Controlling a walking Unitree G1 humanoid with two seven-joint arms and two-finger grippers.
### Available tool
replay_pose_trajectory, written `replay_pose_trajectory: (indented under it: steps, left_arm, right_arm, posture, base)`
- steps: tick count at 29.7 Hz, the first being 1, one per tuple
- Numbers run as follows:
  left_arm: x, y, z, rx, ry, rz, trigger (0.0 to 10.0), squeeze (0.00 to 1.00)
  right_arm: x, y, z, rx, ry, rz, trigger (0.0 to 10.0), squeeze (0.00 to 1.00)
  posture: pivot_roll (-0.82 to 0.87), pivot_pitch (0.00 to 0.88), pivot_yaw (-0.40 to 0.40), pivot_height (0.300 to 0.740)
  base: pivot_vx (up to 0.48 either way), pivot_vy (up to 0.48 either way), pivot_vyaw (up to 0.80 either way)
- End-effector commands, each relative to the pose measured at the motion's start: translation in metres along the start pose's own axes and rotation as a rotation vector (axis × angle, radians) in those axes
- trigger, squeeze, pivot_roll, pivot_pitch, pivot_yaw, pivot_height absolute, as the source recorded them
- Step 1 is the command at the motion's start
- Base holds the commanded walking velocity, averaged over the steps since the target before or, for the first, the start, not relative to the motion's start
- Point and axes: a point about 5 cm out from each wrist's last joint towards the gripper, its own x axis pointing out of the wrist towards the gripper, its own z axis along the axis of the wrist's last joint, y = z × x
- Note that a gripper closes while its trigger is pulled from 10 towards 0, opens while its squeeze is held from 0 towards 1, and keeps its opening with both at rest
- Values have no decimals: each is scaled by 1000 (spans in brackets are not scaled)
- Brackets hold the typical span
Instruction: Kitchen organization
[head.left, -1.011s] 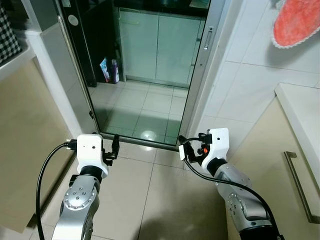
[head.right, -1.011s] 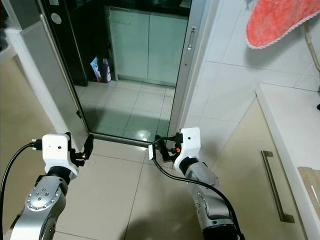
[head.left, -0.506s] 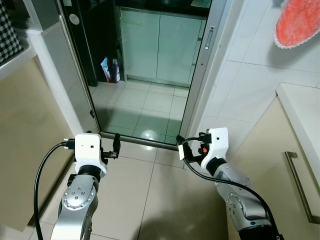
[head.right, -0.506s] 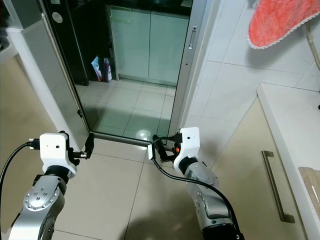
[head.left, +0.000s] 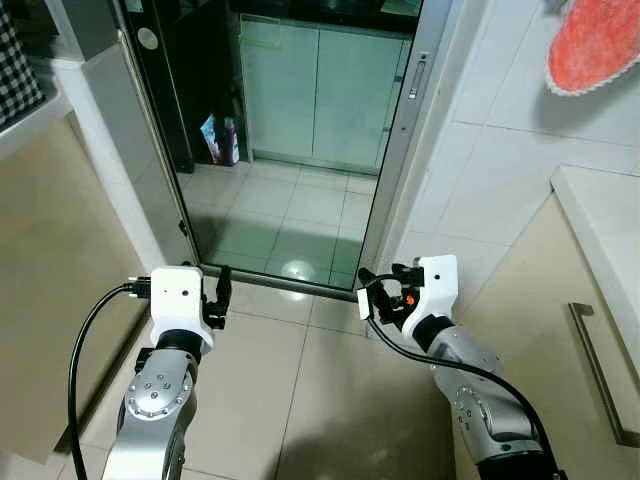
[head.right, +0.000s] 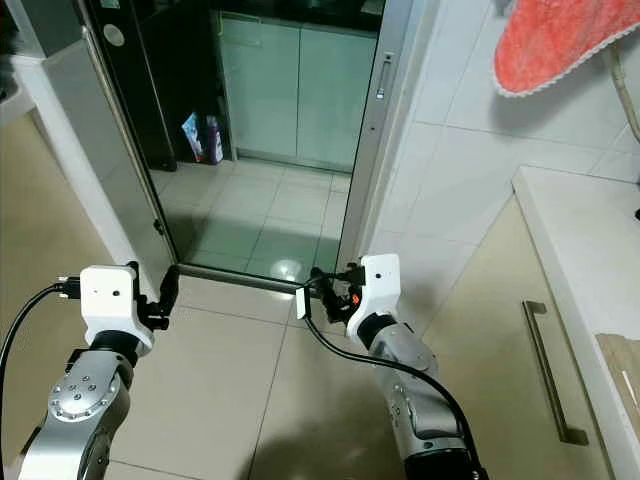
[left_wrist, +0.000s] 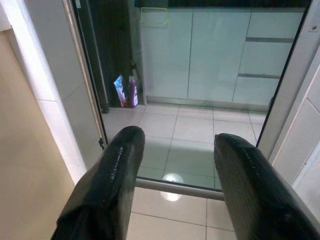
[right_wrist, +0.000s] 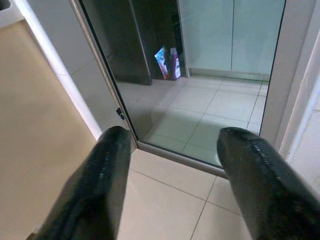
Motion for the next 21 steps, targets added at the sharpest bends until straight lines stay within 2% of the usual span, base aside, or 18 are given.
replay_pose_trajectory:
  steps: [1,7,8,9,10,11,19,20,21]
  left_arm:
    - [1,-1,5,7,-23,-5,0,0]
    - [3,-1,6,19,-27,-13,0,0]
    - [4,1,5,20,-23,-6,1020,0]
    - [4,1,5,20,-23,-6,1020,0]
    - [5,2,4,23,-18,4,4039,0]
    - [6,4,3,26,-10,21,10000,0]
    - [9,0,5,50,-13,2,10000,0]
    - [9,0,5,41,-13,-6,10000,0]
    - [8,-1,5,34,-13,-11,10000,0]
  right_arm:
    - [0,0,6,7,-32,7,0,0]
    - [1,1,4,6,-26,6,0,0]
    - [1,2,3,2,-22,3,3098,0]
    - [1,2,3,2,-22,3,3098,0]
    - [1,1,3,-5,-17,-4,8000,0]
    - [2,0,2,-10,-11,-16,10000,0]
    - [0,-5,3,-14,-13,-28,10000,0]
    - [-1,-4,2,-8,-15,-18,10000,255]
    - [-1,-4,2,-3,-17,-11,10000,255]
  posture:
    - [21,0,-44,740]
    - [23,0,-48,740]
    - [19,0,-43,740]
    - [19,0,-43,740]
    - [18,0,-41,740]
    - [17,0,-36,740]
    - [11,0,-25,740]
    - [11,0,-26,740]
    - [11,0,-27,740]
  base:
    - [0,0,0]
    - [0,0,0]
    - [0,0,0]
    - [0,0,0]
    - [0,0,0]
    - [0,0,0]
    - [0,0,0]
    - [0,0,0]
    - [0,0,0]
